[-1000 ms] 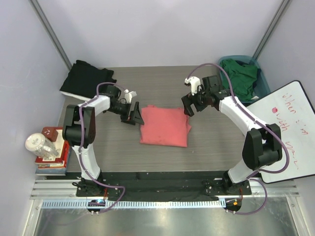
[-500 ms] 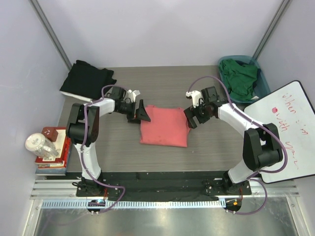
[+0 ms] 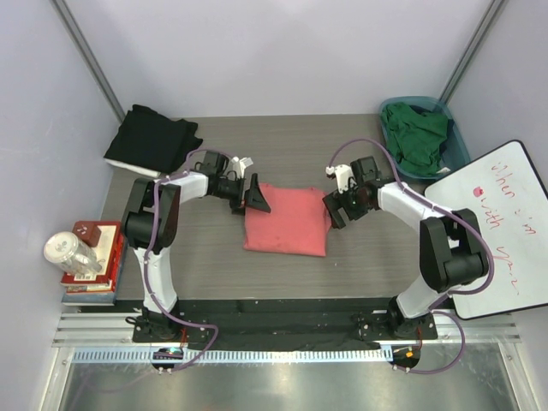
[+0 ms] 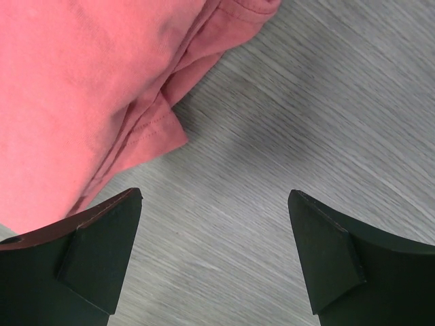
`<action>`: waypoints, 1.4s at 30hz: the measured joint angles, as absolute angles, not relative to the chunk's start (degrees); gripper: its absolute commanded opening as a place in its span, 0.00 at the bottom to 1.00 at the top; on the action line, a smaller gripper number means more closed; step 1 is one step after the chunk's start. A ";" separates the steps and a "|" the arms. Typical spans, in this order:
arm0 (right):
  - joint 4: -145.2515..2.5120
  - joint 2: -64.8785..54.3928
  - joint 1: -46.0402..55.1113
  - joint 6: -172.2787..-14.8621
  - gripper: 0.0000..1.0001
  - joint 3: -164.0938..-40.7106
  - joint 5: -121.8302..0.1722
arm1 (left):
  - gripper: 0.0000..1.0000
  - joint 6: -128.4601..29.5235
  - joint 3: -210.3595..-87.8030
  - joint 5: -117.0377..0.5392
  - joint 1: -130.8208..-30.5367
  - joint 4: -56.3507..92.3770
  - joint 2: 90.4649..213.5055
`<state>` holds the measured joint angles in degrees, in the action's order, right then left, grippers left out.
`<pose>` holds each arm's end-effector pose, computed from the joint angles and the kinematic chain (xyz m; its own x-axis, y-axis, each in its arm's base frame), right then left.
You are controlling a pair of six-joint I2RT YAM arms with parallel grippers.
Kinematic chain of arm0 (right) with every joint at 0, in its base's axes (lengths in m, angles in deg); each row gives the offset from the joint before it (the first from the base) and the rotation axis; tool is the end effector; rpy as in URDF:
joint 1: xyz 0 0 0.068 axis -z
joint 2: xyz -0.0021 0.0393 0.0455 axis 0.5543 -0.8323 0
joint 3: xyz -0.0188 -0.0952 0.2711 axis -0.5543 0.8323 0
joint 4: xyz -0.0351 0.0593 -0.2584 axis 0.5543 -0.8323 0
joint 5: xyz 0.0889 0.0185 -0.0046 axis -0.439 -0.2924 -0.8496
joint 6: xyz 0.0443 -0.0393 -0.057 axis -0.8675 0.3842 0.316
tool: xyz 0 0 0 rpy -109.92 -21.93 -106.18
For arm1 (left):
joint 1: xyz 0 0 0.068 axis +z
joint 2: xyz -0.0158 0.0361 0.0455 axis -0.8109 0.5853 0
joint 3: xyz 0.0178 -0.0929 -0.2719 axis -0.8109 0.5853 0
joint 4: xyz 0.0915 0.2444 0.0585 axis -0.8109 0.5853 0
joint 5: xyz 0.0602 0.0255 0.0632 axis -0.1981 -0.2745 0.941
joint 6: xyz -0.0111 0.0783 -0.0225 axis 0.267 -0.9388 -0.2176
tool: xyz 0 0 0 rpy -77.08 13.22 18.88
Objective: Fold and stack the t-shirts
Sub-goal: Put the neatly folded tshirt into the corner of the board with the left arm
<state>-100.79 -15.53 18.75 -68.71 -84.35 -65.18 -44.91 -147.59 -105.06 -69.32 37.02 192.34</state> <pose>0.3175 0.1000 0.1739 -0.7190 -0.5050 -0.4775 -0.5922 0.8048 0.0406 0.3858 -0.1651 0.1281 -0.9635 0.0959 -0.2501 0.2640 0.4984 -0.8258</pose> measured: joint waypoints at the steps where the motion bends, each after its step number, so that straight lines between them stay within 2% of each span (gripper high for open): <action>1: -100.49 -16.08 18.75 -68.76 0.94 -84.35 -65.26 | 1.00 -44.84 -147.59 -105.19 -69.40 36.85 192.41; 8: -98.94 -20.04 18.33 -69.19 0.94 -84.46 -66.03 | 0.98 -43.16 -148.05 -107.11 -70.95 34.49 193.79; 11: -98.61 -20.30 17.83 -69.22 0.94 -84.61 -66.01 | 0.92 -41.96 -148.09 -107.55 -71.79 33.11 194.20; 12: -98.54 -20.32 17.63 -69.22 0.94 -84.66 -66.01 | 0.81 -41.58 -148.09 -107.61 -72.07 32.65 194.36; 13: -98.43 -20.32 17.43 -69.22 0.93 -84.72 -65.99 | 0.76 -41.17 -148.09 -107.68 -72.29 32.13 194.57; 14: -98.19 -20.32 17.28 -69.22 0.94 -84.74 -66.01 | 0.64 -40.69 -148.09 -107.70 -72.46 31.62 194.79; 17: -98.00 -20.32 16.65 -69.22 0.93 -84.74 -65.96 | 0.47 -39.40 -148.02 -107.42 -72.86 30.14 196.17; 19: -97.87 -20.32 16.28 -69.19 0.93 -84.74 -65.94 | 0.41 -38.70 -148.00 -107.44 -72.92 29.37 197.31; 20: -97.78 -20.32 16.14 -69.19 0.94 -84.74 -65.94 | 0.30 -38.33 -147.96 -107.37 -72.92 29.20 197.59; 22: -97.63 -20.32 15.90 -69.17 0.93 -84.74 -65.92 | 0.00 -38.00 -147.91 -107.00 -72.94 28.91 197.85; 28: -97.32 -20.30 15.49 -69.02 0.93 -84.87 -65.53 | 0.00 -37.54 -147.50 -105.91 -73.21 28.59 197.94; 31: -97.30 -20.26 15.38 -68.47 0.93 -85.07 -64.76 | 0.00 -39.46 -149.75 -103.61 -73.32 33.22 197.94; 38: -97.30 -17.70 15.51 -65.35 0.94 -85.12 -61.24 | 0.00 -52.05 -172.24 -92.64 -73.40 56.39 200.23; 42: -97.12 -15.43 16.14 -63.03 0.94 -85.49 -59.49 | 0.00 -57.74 -183.91 -86.28 -72.42 64.78 200.98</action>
